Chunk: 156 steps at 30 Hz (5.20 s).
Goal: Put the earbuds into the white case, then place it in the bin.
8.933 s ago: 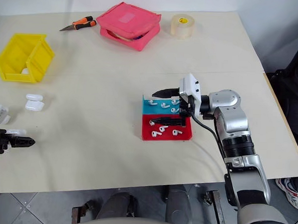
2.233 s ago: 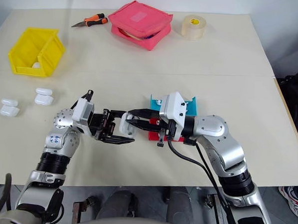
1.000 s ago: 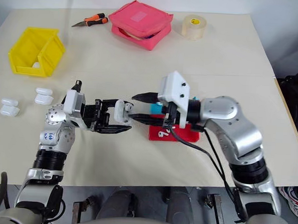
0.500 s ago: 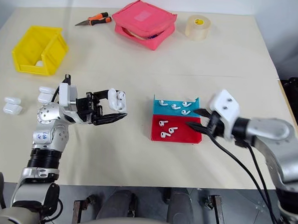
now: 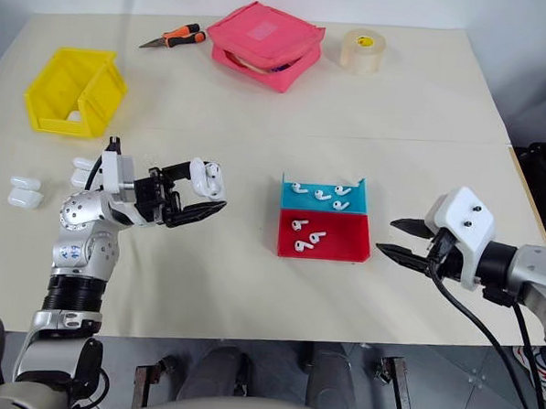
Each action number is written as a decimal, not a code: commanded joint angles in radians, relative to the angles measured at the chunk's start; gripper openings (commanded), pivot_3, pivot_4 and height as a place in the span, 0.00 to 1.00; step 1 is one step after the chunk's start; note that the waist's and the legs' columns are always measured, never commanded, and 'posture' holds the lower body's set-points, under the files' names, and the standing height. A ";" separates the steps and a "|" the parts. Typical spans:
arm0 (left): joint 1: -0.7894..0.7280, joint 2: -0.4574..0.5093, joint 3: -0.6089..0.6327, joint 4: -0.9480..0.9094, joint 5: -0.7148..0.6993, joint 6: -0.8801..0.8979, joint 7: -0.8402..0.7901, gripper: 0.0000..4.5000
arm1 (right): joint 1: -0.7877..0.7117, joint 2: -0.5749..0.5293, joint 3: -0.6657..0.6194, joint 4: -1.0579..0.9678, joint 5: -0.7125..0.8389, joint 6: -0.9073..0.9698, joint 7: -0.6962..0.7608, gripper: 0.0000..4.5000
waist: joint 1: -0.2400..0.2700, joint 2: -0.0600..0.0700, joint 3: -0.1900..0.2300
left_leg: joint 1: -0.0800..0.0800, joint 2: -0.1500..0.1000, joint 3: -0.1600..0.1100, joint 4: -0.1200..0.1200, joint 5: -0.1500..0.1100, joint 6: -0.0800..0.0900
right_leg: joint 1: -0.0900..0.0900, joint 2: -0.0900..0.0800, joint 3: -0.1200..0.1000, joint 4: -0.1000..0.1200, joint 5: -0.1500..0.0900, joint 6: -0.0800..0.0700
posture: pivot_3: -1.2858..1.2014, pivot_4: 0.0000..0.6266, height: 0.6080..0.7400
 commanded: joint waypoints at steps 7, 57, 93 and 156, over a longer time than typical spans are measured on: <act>0.053 0.014 0.023 -0.099 -0.017 -0.009 0.029 0.62 | -0.396 -0.009 0.316 0.050 -0.045 0.106 -0.070 0.51 | -0.009 0.000 0.000 | 0.000 0.000 0.000 0.000 0.000 0.000 | 0.000 0.000 0.000 0.000 0.000 0.000 | 0.52 0.24 1.00; 0.178 0.019 -0.005 -0.264 -0.035 0.013 0.083 0.62 | -1.005 0.414 0.825 0.788 -0.541 0.001 0.129 0.11 | -0.051 0.001 0.000 | 0.000 0.001 0.000 0.001 0.001 0.000 | -0.004 0.000 -0.002 -0.001 0.001 0.000 | 0.52 0.24 1.00; -0.071 -0.054 -0.061 -0.024 -0.056 0.049 -0.172 0.62 | -0.544 0.718 0.480 0.135 0.174 0.106 -0.170 0.11 | -0.051 0.001 0.000 | 0.001 0.000 0.000 0.001 0.001 0.000 | -0.003 0.000 -0.002 0.000 0.001 0.000 | 0.52 0.24 1.00; -0.024 -0.087 -0.012 -0.095 -0.085 0.005 -0.102 0.62 | -0.356 0.476 0.516 0.224 0.095 0.050 -0.280 0.11 | -0.048 0.000 0.000 | 0.000 0.000 0.000 0.001 0.001 0.001 | -0.003 0.000 -0.001 -0.001 0.001 0.000 | 0.52 0.24 1.00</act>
